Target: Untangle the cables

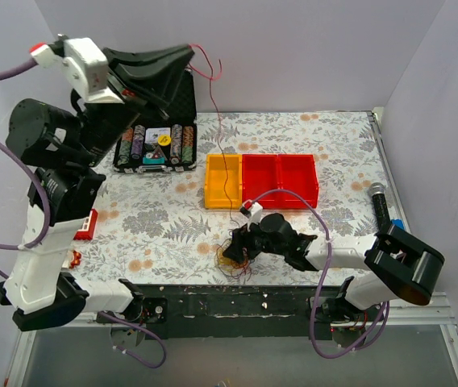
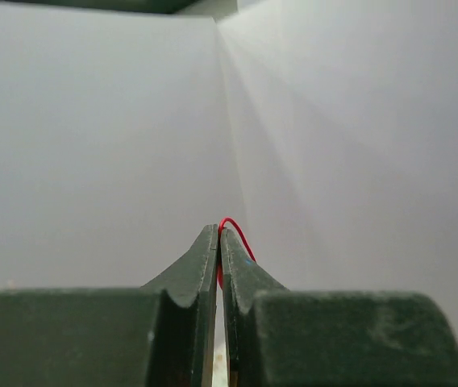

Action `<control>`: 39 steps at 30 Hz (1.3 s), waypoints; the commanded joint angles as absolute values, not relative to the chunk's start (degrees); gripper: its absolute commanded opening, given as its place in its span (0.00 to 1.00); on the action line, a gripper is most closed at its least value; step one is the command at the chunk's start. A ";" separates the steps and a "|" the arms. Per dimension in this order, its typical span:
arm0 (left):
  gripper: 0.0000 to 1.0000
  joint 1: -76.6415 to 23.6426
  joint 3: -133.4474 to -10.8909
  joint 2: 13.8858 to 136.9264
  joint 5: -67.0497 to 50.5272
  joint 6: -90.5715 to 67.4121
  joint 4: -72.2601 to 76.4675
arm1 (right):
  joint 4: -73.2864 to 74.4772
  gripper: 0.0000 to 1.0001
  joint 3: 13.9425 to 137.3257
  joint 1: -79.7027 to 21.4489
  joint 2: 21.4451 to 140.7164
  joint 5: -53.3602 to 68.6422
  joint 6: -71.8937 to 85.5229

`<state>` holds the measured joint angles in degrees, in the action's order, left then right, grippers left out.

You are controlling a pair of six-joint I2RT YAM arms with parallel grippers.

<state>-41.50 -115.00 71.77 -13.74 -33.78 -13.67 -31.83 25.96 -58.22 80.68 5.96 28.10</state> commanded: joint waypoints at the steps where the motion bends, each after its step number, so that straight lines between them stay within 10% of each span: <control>1: 0.00 -41.75 -122.59 73.91 -5.81 -29.01 -4.49 | -30.59 0.74 24.52 -58.54 81.04 3.52 27.16; 39: 0.00 -41.75 -125.62 76.66 9.29 11.62 37.75 | -19.60 0.80 15.74 -58.54 70.59 -5.63 27.25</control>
<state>-41.50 -131.33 80.88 2.46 9.17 38.94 -26.87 17.80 -58.52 73.01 -3.14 27.07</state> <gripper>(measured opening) 0.015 0.796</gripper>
